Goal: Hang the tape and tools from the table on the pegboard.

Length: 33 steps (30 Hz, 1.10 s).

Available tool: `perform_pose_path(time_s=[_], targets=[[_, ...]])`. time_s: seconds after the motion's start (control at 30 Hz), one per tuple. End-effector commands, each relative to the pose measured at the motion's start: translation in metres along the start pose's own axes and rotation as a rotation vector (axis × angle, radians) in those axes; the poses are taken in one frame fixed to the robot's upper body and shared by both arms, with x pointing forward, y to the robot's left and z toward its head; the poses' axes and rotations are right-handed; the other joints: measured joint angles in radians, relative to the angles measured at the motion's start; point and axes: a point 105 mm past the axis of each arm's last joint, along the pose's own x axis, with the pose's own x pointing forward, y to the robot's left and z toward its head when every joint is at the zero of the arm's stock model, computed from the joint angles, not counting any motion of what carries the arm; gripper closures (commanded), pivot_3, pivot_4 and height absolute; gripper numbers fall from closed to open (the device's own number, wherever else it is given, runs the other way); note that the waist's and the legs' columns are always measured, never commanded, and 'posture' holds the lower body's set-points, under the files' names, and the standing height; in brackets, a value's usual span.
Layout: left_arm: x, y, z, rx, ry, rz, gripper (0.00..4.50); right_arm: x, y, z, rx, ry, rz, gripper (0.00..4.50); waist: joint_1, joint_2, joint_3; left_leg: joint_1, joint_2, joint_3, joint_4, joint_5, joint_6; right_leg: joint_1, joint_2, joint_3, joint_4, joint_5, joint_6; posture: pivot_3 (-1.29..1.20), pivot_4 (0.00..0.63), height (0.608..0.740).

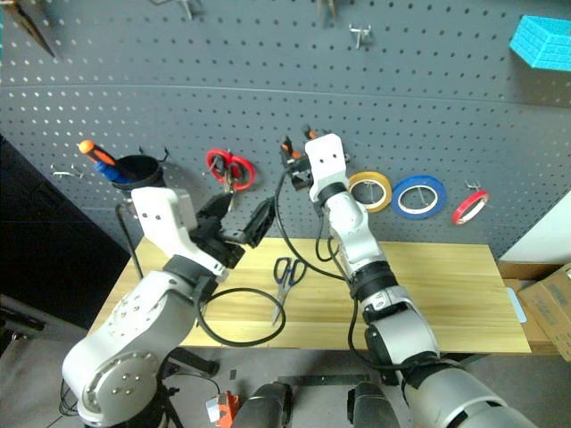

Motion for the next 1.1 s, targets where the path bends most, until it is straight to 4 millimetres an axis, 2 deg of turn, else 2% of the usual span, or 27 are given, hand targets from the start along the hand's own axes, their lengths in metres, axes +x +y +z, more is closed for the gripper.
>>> perform_pose_path(time_s=[0.03,0.6,0.87,1.1], targets=[[-0.001,-0.003,0.008,0.0,-0.046,-0.012,0.0,0.002,-0.005,0.016,-0.017,-0.058,-0.015,0.02,0.0,0.0,0.0,0.0,0.0,0.0,0.0,0.0,0.0,0.0,0.0,0.0,0.0,0.0,0.0,0.21,0.103,0.74],[-0.002,-0.004,0.006,-0.008,-0.037,-0.019,0.0,-0.006,-0.006,0.016,-0.021,-0.052,0.027,0.02,-0.001,0.0,0.0,0.0,0.0,0.0,0.0,0.0,0.0,0.0,0.0,0.0,-0.001,-0.001,-0.001,0.19,0.113,0.74],[-0.001,-0.004,0.006,-0.008,-0.035,-0.022,0.0,-0.016,0.008,0.015,0.024,-0.038,0.127,0.02,-0.001,0.0,0.0,0.0,0.0,0.0,0.0,0.0,0.0,0.0,0.0,0.0,-0.001,-0.002,0.0,0.18,0.118,0.74],[-0.001,-0.004,0.005,-0.009,-0.032,-0.025,0.0,-0.025,0.005,0.014,0.017,-0.019,0.148,0.02,-0.001,0.0,0.0,0.0,0.0,0.0,0.0,0.0,0.0,0.0,0.0,0.0,-0.001,-0.004,0.001,0.18,0.123,0.74]])
